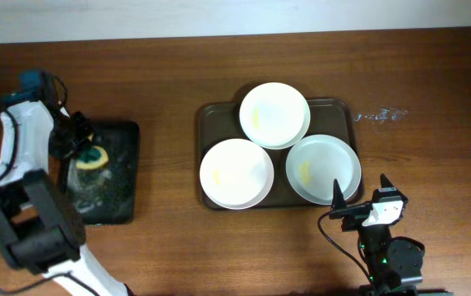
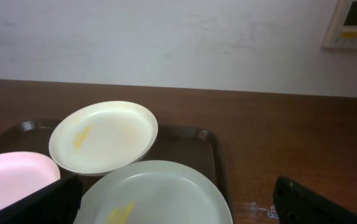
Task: Clean dirty plates on tray and stack at the side
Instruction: 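Grasp the green sponge with the left gripper and lift it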
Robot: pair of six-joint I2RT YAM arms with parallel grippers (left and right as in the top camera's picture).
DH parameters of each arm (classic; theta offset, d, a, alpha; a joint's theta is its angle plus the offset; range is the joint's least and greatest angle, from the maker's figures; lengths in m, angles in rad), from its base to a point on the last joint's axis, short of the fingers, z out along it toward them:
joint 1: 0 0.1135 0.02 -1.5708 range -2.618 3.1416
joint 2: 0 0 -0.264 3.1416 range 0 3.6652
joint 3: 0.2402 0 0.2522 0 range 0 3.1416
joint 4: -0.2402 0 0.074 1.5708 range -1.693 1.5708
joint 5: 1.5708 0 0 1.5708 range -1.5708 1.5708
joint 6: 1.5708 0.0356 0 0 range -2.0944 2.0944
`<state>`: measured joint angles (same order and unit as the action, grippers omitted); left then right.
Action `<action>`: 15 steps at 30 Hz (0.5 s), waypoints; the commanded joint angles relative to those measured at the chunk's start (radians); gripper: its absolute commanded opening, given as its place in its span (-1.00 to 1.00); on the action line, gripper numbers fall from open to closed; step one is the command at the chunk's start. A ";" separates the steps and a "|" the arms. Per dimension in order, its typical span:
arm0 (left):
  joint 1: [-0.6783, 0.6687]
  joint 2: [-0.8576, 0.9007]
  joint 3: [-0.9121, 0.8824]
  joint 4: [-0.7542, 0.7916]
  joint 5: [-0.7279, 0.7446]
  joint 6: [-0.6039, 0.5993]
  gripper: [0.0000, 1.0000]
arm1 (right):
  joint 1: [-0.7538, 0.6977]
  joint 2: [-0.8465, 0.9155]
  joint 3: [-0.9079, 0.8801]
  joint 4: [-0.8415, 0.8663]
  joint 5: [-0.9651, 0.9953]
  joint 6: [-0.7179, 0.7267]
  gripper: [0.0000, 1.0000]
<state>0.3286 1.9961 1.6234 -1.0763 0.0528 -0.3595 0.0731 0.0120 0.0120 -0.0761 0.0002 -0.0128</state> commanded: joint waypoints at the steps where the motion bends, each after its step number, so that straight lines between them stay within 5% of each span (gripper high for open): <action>1: 0.002 -0.127 0.031 -0.013 0.064 0.005 -1.00 | 0.005 -0.006 -0.006 -0.006 0.008 -0.006 0.97; 4: 0.001 -0.128 -0.019 0.005 0.063 0.005 -1.00 | 0.005 -0.006 -0.006 -0.006 0.008 -0.006 0.97; 9: 0.001 -0.126 -0.296 0.262 0.063 0.005 -1.00 | 0.005 -0.006 -0.006 -0.006 0.008 -0.006 0.97; 15: 0.000 -0.269 -0.203 0.181 0.064 0.016 -1.00 | 0.005 -0.006 -0.006 -0.006 0.008 -0.006 0.97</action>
<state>0.3286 1.8595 1.3548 -0.8787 0.1020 -0.3592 0.0731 0.0120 0.0120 -0.0757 0.0002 -0.0132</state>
